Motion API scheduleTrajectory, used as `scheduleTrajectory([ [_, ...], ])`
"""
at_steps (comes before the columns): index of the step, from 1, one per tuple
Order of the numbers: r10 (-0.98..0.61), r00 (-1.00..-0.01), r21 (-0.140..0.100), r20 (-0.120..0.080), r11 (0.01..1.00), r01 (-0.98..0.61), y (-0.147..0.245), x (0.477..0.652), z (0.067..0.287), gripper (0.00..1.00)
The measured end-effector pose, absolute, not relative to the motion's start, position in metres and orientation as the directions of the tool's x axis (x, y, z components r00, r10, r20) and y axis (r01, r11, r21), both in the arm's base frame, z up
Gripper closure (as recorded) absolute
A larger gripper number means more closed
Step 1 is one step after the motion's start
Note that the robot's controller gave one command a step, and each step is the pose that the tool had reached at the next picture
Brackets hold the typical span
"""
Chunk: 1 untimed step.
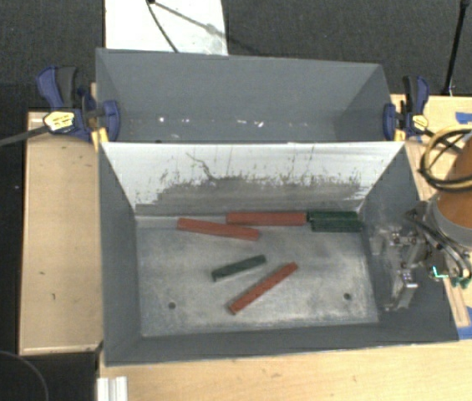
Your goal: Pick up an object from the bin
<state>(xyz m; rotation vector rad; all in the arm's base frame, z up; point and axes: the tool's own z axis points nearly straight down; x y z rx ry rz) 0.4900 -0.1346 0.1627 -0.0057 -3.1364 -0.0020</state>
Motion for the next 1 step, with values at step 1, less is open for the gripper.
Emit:
scheduleTrajectory([
  [1, -0.089, -0.996, 0.005, 0.002, 0.996, -0.089, -0.0395, 0.5079, 0.1007, 0.0],
])
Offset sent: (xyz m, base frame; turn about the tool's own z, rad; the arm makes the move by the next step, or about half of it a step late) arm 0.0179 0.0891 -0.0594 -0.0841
